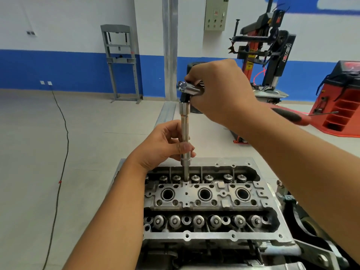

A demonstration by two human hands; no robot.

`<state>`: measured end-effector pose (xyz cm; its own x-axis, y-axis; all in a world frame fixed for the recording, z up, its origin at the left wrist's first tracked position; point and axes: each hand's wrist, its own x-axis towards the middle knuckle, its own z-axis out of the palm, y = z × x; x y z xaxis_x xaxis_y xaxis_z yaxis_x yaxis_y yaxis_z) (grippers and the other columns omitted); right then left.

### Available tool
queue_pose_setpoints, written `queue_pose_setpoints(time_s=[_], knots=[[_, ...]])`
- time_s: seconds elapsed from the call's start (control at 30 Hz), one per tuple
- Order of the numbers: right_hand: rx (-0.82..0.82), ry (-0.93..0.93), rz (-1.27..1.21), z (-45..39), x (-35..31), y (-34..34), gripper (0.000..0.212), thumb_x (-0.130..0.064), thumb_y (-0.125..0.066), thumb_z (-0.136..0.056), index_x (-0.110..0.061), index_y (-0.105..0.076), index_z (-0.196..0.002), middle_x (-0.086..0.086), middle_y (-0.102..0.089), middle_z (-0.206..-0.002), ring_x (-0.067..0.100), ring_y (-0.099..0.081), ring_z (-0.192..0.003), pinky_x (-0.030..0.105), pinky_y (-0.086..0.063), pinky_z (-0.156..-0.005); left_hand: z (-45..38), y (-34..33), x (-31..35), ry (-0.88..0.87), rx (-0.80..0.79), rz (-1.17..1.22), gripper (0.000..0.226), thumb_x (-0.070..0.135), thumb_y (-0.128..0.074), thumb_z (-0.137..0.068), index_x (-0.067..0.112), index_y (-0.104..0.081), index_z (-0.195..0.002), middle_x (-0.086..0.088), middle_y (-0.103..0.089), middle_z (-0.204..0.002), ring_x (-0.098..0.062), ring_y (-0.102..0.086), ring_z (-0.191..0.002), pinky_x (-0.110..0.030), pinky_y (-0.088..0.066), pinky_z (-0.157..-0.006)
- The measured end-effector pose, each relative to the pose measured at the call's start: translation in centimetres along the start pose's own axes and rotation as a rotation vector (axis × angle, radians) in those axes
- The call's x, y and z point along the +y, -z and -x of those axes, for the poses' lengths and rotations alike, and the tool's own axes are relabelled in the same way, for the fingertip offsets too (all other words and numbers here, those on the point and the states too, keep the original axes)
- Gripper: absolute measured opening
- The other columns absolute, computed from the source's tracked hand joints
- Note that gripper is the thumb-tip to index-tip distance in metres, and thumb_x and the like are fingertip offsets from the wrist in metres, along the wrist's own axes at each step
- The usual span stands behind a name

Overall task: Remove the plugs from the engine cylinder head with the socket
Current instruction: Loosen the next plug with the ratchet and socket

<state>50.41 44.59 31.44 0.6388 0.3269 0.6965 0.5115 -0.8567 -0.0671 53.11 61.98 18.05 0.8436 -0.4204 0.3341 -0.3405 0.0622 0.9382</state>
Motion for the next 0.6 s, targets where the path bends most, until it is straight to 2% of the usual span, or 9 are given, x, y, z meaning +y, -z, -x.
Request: queue_pose_setpoints(time_s=[0.1, 0.23, 0.37, 0.43, 0.53, 0.6], knots=[[-0.013, 0.103, 0.138, -0.2, -0.1, 0.5, 0.020, -0.015, -0.068, -0.092, -0.019, -0.073, -0.111, 0.005, -0.071, -0.096, 0.030, -0.065, -0.084, 0.033, -0.049, -0.069, 0.2, 0.2, 0.0, -0.004, -0.038, -0.002, 0.042, 0.029, -0.086, -0.084, 0.002, -0.061, -0.103, -0.019, -0.076, -0.097, -0.043, -0.077, -0.093, -0.047, -0.064, -0.071], [-0.078, 0.216, 0.222, -0.1, -0.6, 1.2, 0.015, -0.015, -0.067, -0.096, -0.020, -0.071, -0.109, 0.000, -0.069, -0.094, 0.024, -0.064, -0.082, 0.029, -0.041, -0.065, 0.3, 0.5, -0.1, -0.022, -0.127, 0.030, 0.021, 0.024, -0.077, -0.092, 0.010, -0.067, -0.105, -0.021, -0.075, -0.098, -0.043, -0.075, -0.096, -0.052, -0.063, -0.079], [-0.094, 0.274, 0.259, 0.3, -1.1, 1.5, 0.014, -0.016, -0.062, -0.098, -0.021, -0.068, -0.110, -0.004, -0.067, -0.096, 0.020, -0.060, -0.080, 0.024, -0.029, -0.057, 0.3, 0.7, -0.2, -0.017, -0.171, 0.082, 0.036, 0.040, -0.084, -0.086, 0.013, -0.071, -0.107, -0.021, -0.075, -0.098, -0.043, -0.075, -0.096, -0.049, -0.062, -0.080], [-0.117, 0.292, 0.289, 0.7, -1.6, 1.4, 0.016, -0.016, -0.060, -0.100, -0.022, -0.065, -0.113, -0.005, -0.066, -0.099, 0.018, -0.056, -0.078, 0.021, -0.020, -0.051, 0.1, 0.5, -0.2, -0.052, -0.163, 0.169, 0.041, 0.045, -0.080, -0.088, 0.012, -0.072, -0.109, -0.021, -0.074, -0.098, -0.043, -0.075, -0.094, -0.054, -0.062, -0.082], [-0.149, 0.281, 0.275, 1.0, -2.1, 1.8, 0.015, -0.017, -0.062, -0.099, -0.022, -0.063, -0.114, -0.005, -0.065, -0.099, 0.018, -0.057, -0.078, 0.021, -0.026, -0.053, -0.2, -0.4, 0.0, -0.152, -0.175, 0.423, 0.042, 0.044, -0.067, -0.099, 0.005, -0.066, -0.114, -0.020, -0.070, -0.095, -0.037, -0.072, -0.082, -0.061, -0.058, -0.087], [-0.203, 0.246, 0.219, 1.2, -2.5, 2.3, 0.014, -0.026, -0.066, -0.096, -0.023, -0.061, -0.108, -0.005, -0.063, -0.093, 0.019, -0.059, -0.077, 0.026, -0.032, -0.054, -0.3, -1.2, 0.5, -0.163, -0.168, 0.501, 0.039, 0.043, -0.054, -0.106, 0.006, -0.064, -0.103, -0.011, -0.062, -0.079, -0.026, -0.061, -0.065, -0.048, -0.058, -0.073]])
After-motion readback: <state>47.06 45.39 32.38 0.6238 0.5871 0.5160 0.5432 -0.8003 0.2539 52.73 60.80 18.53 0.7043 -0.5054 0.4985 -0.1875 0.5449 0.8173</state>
